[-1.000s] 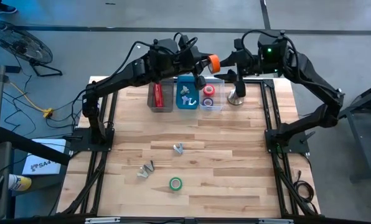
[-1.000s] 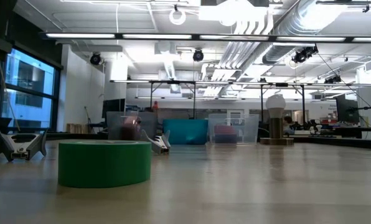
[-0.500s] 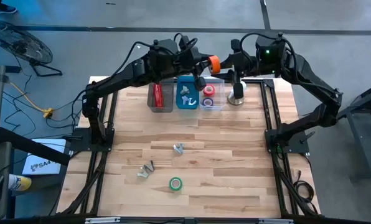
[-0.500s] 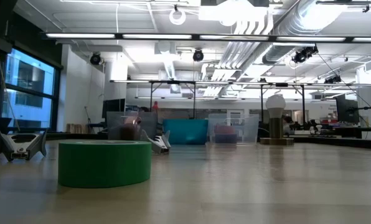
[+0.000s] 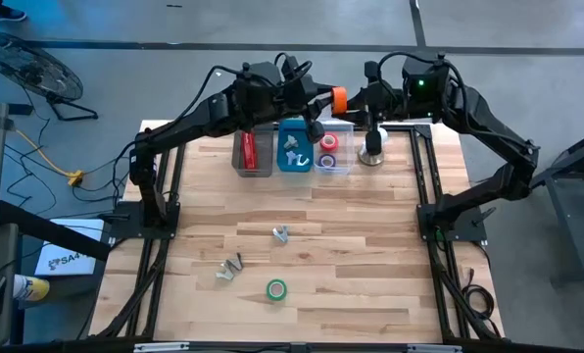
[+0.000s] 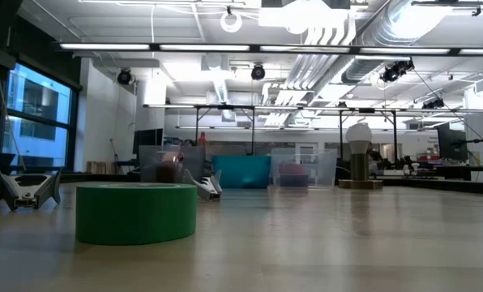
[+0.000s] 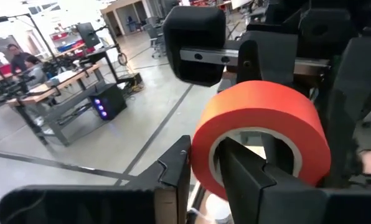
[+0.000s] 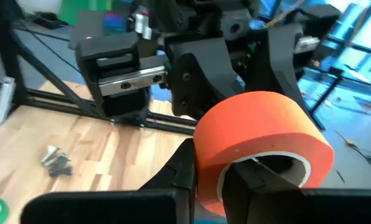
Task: Pick and place Stapler, Stapler remover, tape
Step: Put the orange tape into the transparent bin
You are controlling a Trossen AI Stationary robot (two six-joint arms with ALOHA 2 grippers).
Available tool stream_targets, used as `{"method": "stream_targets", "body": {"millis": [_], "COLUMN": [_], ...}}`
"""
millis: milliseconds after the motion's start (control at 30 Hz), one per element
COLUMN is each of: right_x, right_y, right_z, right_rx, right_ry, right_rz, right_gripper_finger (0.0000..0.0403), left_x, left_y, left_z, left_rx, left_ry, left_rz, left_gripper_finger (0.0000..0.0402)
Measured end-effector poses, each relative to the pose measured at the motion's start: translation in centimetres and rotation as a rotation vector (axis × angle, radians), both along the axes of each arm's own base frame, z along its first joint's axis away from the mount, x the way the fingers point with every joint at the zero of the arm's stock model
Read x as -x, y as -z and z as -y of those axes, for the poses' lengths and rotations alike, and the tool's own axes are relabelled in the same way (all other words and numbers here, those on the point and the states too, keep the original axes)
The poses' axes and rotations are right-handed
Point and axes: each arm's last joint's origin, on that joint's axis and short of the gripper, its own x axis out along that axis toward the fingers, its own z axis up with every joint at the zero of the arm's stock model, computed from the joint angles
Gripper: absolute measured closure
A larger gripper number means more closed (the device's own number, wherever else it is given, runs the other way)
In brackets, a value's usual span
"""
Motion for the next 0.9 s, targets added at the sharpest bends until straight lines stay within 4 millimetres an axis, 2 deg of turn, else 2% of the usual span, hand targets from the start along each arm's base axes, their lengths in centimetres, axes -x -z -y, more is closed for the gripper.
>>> {"method": "stream_targets", "body": {"millis": [233,500,700,900], "right_x": [0.2,0.9,-0.3,-2.3], "right_y": [0.2,1.4,4.2,8.5], "right_z": [0.3,2.0,5.3,9.0], "right_rx": [-0.009,-0.038,-0.163,-0.291], "right_ry": [0.073,0.209,0.312,0.391], "right_rz": [-0.028,-0.143,-0.289,-0.471], "right_gripper_finger": [0.0368,0.0368,0.0368,0.0368], "left_x": [0.5,3.8,6.9,9.0], "left_y": [0.0,-1.2,-1.4,-0.6], "left_z": [0.0,0.3,0.5,0.0], "left_rx": [-0.053,-0.081,-0.094,-0.015], "left_ry": [-0.019,-0.175,-0.33,-0.388], "left_rz": [-0.054,-0.146,-0.284,-0.407], "left_gripper_finger": [0.0313,0.0227,0.0205,0.0205]}}
